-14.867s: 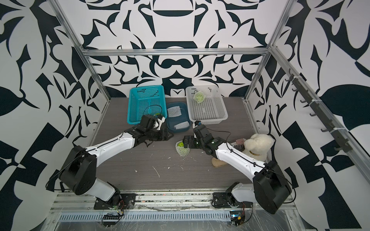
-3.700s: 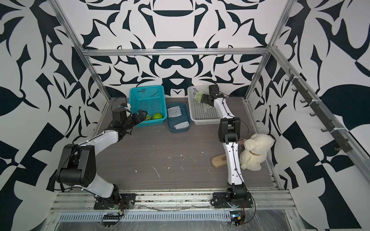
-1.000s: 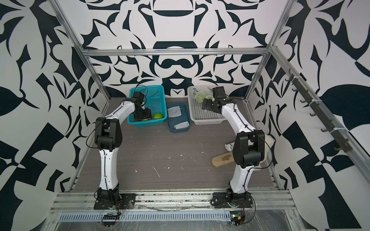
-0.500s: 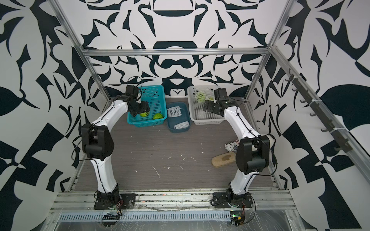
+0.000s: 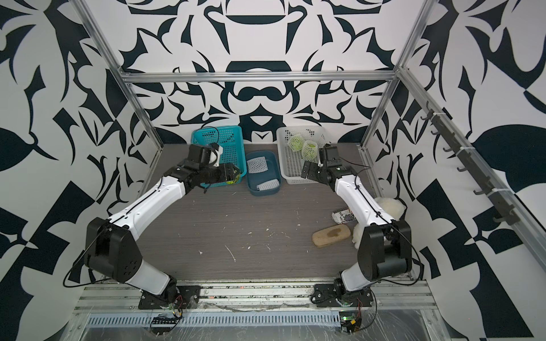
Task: Sleeve custard apples in foam nets
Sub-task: Place the custard apple at the center of the board.
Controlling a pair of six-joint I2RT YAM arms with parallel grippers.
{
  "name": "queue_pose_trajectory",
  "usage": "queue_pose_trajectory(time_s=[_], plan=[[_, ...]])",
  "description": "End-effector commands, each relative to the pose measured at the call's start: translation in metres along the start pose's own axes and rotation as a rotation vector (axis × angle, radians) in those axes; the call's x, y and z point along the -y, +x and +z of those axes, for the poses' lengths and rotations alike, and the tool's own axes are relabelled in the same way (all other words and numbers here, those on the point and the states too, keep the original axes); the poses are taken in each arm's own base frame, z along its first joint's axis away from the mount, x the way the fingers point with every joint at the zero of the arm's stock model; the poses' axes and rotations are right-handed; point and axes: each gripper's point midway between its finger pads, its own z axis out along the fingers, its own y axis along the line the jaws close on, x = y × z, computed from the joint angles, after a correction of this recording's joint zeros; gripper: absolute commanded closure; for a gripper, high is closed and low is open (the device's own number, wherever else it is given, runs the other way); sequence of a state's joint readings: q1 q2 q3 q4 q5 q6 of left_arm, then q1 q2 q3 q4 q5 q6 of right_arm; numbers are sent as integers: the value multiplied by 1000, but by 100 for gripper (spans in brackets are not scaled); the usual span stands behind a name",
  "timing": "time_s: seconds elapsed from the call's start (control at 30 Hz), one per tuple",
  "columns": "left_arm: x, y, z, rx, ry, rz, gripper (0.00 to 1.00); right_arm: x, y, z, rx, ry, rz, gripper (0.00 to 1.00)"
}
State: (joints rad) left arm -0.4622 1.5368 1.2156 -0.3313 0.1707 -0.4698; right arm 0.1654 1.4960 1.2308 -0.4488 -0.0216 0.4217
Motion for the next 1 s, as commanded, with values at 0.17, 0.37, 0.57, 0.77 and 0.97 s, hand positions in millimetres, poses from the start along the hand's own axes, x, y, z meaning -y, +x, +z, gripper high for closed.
queue_pose_trajectory(time_s=[0.17,0.37,0.57,0.77,0.97], plan=[[61,74,43,-57,154,28,32,-25,-14,-7,118,-86,-34,1],[46,133,77,-178,-6,154,31,-28,-9,-8,132,-62,-84,1],[29,172,89,-264,-119,275,28,-25,-2,-12,127,-60,-95,1],[24,174,88,-266,-153,288,4,-27,1,-12,127,-80,-81,1],[37,161,70,-201,-94,274,0,-49,7,-10,116,-137,-108,10]])
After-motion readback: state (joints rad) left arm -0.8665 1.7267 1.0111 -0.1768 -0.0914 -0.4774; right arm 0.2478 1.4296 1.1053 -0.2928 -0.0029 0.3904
